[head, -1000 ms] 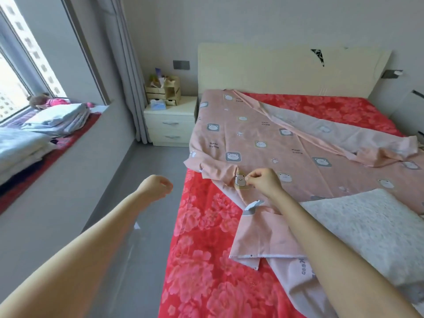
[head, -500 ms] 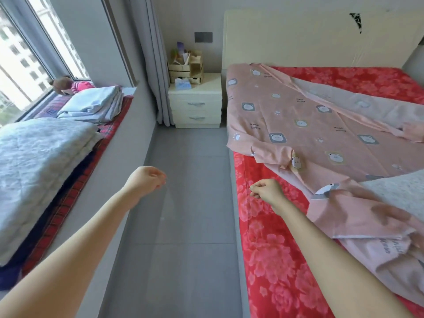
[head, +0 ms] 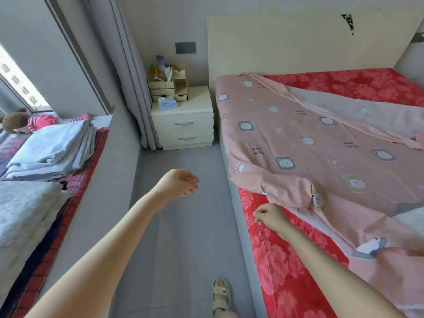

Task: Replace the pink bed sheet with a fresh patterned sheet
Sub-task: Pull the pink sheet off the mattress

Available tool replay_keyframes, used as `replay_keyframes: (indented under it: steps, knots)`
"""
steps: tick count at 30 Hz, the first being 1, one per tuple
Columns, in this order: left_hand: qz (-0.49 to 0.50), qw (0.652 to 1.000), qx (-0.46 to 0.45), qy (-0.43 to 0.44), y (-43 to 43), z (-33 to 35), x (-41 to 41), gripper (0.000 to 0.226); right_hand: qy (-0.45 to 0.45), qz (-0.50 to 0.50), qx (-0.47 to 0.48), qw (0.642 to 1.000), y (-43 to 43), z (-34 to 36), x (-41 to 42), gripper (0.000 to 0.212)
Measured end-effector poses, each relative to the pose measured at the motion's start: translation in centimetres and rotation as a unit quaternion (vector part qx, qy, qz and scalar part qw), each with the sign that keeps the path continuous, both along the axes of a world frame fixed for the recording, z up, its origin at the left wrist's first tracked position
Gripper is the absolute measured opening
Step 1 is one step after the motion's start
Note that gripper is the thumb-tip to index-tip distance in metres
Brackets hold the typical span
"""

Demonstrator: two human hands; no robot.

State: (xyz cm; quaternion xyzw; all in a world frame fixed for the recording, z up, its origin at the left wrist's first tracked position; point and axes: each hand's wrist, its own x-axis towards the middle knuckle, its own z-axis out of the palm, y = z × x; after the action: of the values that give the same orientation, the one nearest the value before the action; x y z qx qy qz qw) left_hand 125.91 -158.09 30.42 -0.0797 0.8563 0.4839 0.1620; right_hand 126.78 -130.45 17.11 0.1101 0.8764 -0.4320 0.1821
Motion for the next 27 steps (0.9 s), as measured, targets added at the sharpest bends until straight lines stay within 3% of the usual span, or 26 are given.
replay_keyframes:
  steps: [12,17,27]
  knots:
    - [0.024,1.0,0.006,-0.008,-6.7,0.4,-32.6,0.016,0.022,-0.006,0.015,1.0,-5.0,3.9,-33.3,0.03]
    - [0.01,0.999,0.016,-0.039,-9.7,-1.5,-49.5,0.019,0.036,-0.055,0.027,0.997,-6.3,2.9,-46.4,0.03]
    - [-0.053,0.998,-0.018,-0.008,-7.8,-3.5,-77.2,0.016,0.005,-0.165,0.019,0.986,-8.2,1.8,-67.5,0.029]
